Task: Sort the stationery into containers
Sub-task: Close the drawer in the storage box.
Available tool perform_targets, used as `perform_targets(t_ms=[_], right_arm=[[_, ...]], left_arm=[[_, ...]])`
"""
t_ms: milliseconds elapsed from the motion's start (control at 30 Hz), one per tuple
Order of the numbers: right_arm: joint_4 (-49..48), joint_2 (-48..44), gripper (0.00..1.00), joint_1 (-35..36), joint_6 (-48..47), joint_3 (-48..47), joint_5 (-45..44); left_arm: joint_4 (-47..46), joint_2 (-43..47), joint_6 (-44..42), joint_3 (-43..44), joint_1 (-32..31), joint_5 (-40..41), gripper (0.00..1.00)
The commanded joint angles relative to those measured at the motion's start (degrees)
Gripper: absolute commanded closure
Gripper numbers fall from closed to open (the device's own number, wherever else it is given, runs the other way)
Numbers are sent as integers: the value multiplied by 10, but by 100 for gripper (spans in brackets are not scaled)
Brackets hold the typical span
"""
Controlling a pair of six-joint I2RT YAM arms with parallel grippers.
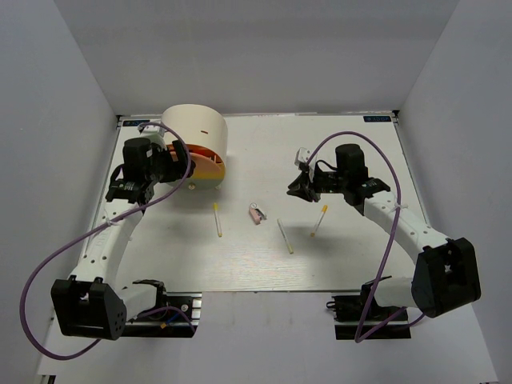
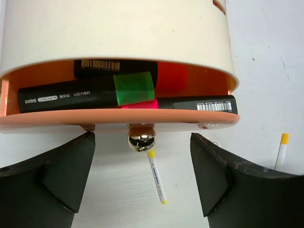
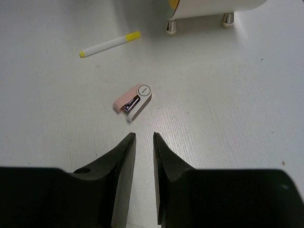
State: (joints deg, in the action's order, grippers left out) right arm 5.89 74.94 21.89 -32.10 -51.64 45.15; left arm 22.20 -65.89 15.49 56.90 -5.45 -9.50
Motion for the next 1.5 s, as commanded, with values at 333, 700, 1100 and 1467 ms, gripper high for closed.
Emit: perform_targets(t_ms=[333,700,1100,1467], right_arm=[[-2,-12,72,0,-7,-1,-1],[-4,-14,72,-2,-8,3,-4],[-4,-16,72,-4,-8,6,-7],[-2,-18,71,-3,-11,8,-8]], left_arm=[[-71,-18,17,-11,-3,19,5],[-111,-35,38,-27,-3,24,2],[-155,-40,66,-50,-13,40,0],[-154,-45,71,-50,-18,41,0]])
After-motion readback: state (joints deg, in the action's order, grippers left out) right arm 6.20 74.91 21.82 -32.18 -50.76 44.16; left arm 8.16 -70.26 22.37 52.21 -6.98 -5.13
